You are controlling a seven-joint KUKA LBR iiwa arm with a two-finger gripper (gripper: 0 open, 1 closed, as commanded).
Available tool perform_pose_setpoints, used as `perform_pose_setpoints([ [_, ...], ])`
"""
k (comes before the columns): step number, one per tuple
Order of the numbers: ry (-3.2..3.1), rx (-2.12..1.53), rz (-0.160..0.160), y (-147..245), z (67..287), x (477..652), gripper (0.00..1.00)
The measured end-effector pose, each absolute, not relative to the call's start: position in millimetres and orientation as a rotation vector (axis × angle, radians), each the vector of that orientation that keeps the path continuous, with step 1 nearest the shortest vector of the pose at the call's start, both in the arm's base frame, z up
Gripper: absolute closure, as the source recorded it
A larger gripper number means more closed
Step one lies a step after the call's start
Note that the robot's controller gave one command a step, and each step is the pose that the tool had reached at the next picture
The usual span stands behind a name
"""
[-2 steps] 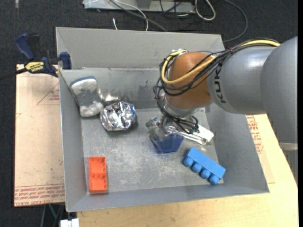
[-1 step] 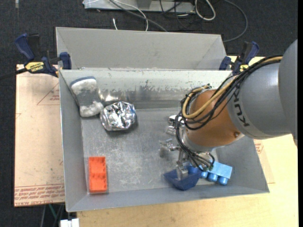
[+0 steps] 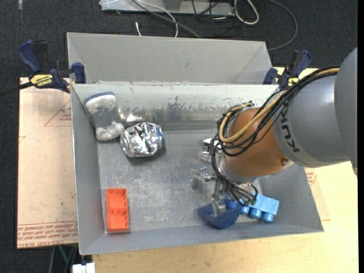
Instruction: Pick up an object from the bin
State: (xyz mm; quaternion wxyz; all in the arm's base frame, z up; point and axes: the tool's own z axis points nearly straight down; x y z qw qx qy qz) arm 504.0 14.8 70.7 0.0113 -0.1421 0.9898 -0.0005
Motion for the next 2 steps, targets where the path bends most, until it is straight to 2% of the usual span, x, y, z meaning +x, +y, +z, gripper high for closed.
perform_pose_setpoints([
  [1, 2.96, -0.959, -0.005, 52.2, 71.0, 569.5, 0.0],
  [2, 3.087, -0.471, -0.001, 7.9, 72.6, 504.6, 0.0],
])
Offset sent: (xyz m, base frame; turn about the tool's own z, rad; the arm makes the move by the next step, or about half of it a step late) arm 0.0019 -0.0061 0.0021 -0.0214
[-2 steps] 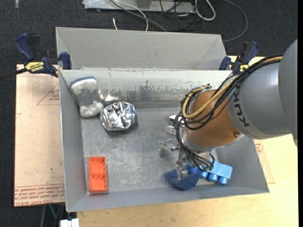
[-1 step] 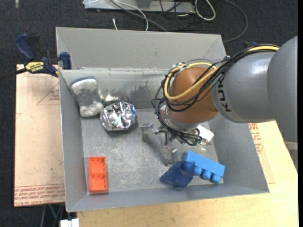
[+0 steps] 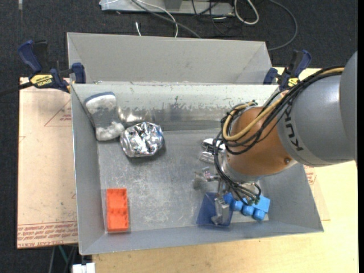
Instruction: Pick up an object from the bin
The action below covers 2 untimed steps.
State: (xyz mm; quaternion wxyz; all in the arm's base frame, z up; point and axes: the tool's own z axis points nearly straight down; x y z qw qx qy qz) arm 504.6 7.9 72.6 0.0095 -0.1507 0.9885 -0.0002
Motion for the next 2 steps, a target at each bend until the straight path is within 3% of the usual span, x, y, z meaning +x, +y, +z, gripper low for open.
perform_pose_setpoints([
  [1, 2.906, -1.101, -0.004, 4.1, 70.5, 532.6, 1.0],
  [2, 2.906, -1.101, -0.004, 4.1, 70.5, 532.6, 1.0],
])
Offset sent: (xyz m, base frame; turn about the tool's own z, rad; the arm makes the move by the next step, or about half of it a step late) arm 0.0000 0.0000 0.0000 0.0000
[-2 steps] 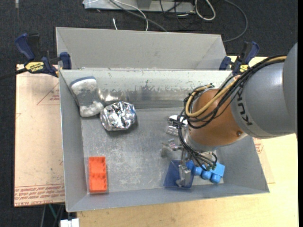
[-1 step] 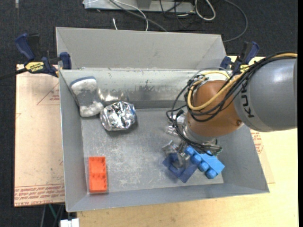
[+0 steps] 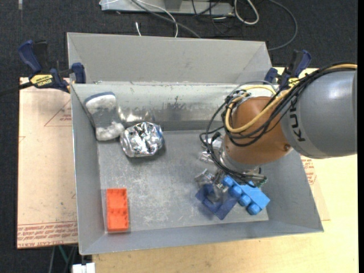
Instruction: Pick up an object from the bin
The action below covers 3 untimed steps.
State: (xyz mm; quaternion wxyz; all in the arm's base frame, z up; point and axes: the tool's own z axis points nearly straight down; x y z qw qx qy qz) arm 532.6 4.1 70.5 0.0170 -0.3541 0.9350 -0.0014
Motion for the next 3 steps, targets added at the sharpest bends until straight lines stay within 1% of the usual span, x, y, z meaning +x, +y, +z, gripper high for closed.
perform_pose_setpoints([
  [1, 2.913, -1.105, 0.0, 4.4, 77.8, 531.0, 1.0],
  [2, 2.875, -1.196, 0.001, -46.3, 87.4, 524.5, 1.0],
  [3, 2.878, -1.181, 0.004, -24.9, 190.2, 523.4, 1.0],
])
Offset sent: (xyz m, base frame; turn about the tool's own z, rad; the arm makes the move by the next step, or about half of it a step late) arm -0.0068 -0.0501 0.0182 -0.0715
